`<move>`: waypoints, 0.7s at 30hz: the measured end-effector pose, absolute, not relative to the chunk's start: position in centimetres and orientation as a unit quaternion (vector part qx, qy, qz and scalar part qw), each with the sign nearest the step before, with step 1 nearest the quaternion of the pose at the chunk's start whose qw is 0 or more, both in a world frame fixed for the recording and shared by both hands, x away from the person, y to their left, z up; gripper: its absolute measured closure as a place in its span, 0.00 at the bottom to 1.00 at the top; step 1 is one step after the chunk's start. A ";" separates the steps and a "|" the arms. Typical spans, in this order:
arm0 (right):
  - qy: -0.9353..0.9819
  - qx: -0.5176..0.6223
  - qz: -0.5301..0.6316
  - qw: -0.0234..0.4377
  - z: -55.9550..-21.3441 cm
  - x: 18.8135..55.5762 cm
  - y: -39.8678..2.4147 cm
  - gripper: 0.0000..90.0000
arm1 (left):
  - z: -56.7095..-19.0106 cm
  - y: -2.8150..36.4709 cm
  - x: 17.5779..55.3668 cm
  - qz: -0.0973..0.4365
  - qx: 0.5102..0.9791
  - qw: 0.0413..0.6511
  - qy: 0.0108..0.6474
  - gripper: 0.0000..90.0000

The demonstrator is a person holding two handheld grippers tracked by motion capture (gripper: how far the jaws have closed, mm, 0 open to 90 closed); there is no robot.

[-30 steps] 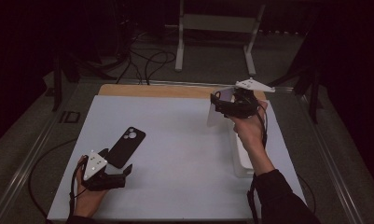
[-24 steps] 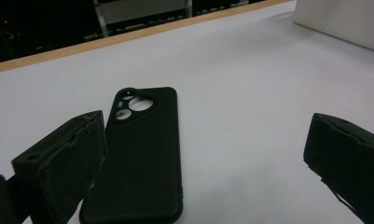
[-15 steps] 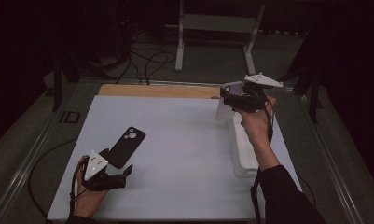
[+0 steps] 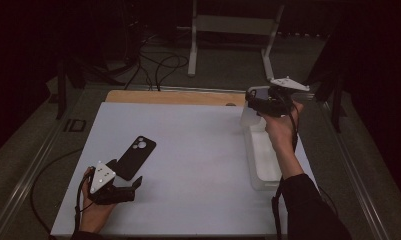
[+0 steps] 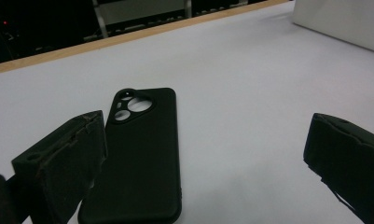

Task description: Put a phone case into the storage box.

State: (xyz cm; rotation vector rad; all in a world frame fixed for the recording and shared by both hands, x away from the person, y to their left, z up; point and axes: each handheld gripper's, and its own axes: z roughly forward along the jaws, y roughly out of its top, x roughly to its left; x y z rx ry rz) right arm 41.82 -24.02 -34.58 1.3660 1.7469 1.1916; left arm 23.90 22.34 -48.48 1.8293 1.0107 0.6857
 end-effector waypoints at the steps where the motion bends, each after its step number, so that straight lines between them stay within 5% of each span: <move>1: 0.660 0.516 0.450 0.307 -34.6 41.8 -24.0 0.19 | -48.5 22.4 23.9 0.278 0.741 0.455 0.410 0.00; 21: 0.648 0.548 0.406 0.341 -35.7 43.5 -26.2 0.18 | -48.4 22.4 23.8 0.281 0.740 0.453 0.411 0.00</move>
